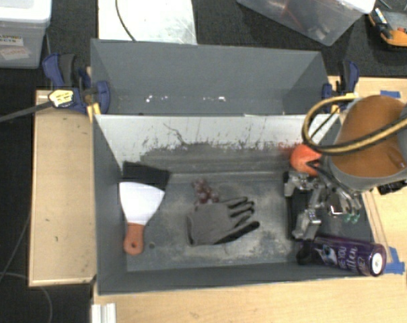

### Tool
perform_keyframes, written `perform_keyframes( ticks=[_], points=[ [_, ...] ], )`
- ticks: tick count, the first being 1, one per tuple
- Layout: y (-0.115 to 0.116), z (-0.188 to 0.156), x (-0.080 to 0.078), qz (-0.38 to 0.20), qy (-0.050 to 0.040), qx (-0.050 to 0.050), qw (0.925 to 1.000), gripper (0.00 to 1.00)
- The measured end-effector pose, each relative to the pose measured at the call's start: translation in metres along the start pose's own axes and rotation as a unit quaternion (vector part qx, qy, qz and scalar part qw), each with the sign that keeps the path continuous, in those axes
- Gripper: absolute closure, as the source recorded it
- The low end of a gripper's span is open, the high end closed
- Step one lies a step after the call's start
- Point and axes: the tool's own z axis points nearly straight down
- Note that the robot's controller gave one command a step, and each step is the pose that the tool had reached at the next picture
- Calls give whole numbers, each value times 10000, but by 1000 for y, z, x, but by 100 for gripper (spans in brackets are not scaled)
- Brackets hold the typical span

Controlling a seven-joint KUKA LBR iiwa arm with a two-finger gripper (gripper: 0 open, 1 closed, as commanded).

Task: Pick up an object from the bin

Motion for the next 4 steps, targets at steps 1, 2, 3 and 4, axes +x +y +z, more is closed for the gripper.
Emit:
perform_keyframes(
  ticks=[1, 2, 3, 4],
  points=[
    [0, -4, -2, -33, -38, 7, 10000, 0],
    [79, 65, 5, -2429, -41, 6, 9700, 0],
    [116, 35, 17, -880, -61, 13, 9961, 0],
    [85, 36, 43, -1229, -49, 4, 9924, 0]
  ],
)
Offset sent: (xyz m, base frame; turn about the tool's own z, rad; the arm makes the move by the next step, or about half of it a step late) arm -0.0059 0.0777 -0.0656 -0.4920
